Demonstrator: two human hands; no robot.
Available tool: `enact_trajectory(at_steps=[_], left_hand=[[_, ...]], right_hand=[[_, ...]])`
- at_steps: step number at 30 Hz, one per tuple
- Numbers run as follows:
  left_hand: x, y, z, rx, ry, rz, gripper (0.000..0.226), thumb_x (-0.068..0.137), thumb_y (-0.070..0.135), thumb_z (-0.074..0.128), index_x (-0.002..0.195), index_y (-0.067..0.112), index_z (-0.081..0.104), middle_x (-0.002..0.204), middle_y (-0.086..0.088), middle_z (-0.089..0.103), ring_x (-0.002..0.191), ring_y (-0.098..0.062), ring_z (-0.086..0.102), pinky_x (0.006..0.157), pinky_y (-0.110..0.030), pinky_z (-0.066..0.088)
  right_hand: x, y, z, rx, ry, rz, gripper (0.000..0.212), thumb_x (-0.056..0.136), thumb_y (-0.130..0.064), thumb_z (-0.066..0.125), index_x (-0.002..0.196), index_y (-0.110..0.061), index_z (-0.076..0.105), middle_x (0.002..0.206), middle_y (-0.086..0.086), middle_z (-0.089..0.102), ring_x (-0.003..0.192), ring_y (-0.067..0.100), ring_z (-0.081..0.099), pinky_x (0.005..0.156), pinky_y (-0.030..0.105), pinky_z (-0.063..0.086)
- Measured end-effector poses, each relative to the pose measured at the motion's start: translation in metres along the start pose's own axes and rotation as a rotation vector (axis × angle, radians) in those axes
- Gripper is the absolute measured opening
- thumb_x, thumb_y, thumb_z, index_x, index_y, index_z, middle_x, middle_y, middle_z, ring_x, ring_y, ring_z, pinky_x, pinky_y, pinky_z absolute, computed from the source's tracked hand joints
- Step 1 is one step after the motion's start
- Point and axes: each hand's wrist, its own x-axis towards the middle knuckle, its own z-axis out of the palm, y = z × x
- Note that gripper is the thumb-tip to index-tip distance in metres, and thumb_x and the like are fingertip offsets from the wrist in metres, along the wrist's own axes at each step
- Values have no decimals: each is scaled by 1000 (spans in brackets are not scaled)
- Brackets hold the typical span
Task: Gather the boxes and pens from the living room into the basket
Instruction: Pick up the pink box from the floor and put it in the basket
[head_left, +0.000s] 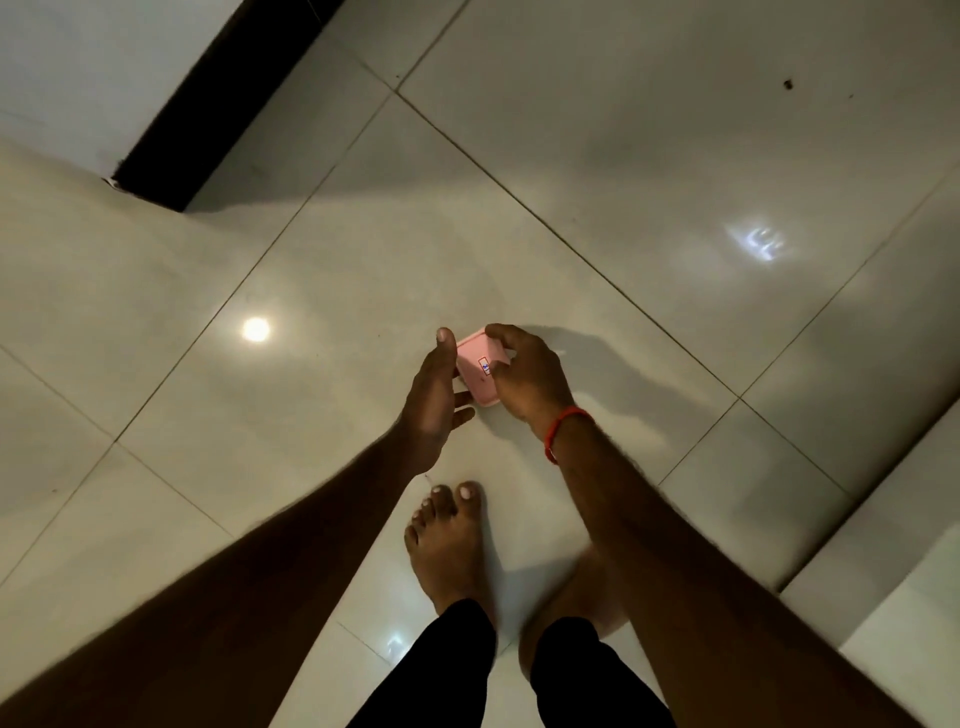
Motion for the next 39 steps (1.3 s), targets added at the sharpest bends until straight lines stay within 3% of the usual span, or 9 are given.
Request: enact_trajectory(at_steps=[3,6,12,16,19,23,28,33,39], left_hand=[[-17,12,2,13,4,3,62,97,72,17,128,34,56,135,0,57,123,-28,59,108,-45,45],[-43,28,4,25,6,8,49,96,73,17,104,47,58,126,5,58,112,-22,63,102,-44,47],[-112,60,16,32,6,98,53,102,60,22,124,28,59,130,-6,63,111,-28,67,86,-37,59],[-167,85,41,68,73,157,58,105,53,26,125,12,62,119,-14,70,101,-35,72,86,-54,58],[-205,99,58,74,136,170,53,104,55,32,119,14,61,110,-12,72,97,-43,70,71,-43,52],[-245,119,67,53,105,157,38,104,46,41,121,19,61,106,-1,75,87,-26,76,62,-29,57],[-292,137,79,168,74,240,29,103,34,51,128,21,58,116,-5,71,88,-25,76,60,-26,58],[-357,168,99,285,83,355,25,96,24,65,120,23,59,117,5,68,89,-18,76,63,-25,60],[-444,216,93,332,43,412,13,98,21,62,111,21,62,108,-7,72,75,-29,76,65,-35,63]], right_hand=[[-15,-8,-7,-39,18,-38,51,90,-6,65,138,-15,52,138,10,55,127,28,52,97,40,51],[-36,-18,-19,-67,43,-50,57,85,-5,72,137,-16,53,136,9,56,126,28,53,98,42,53],[-101,-48,-47,-217,66,-108,71,75,-31,84,135,-28,47,141,4,45,128,25,41,97,46,52],[-161,-73,-64,-312,174,-268,62,82,-28,74,135,-35,43,143,-2,33,129,20,31,96,41,49],[-200,-89,-82,-284,216,-317,76,72,-16,77,136,-35,41,145,-4,27,133,14,25,94,28,51],[-235,-100,-113,-223,248,-336,82,70,-11,77,135,-38,36,144,-6,24,132,13,24,86,13,43],[-269,-111,-148,-301,295,-313,73,80,-23,77,137,-34,33,141,0,30,129,19,39,87,25,57],[-330,-147,-189,-307,343,-351,68,78,-28,77,131,-37,35,139,-1,37,126,18,40,96,27,51],[-416,-207,-233,-254,346,-348,70,80,-27,74,136,-36,32,144,-4,28,128,14,38,94,18,51]])
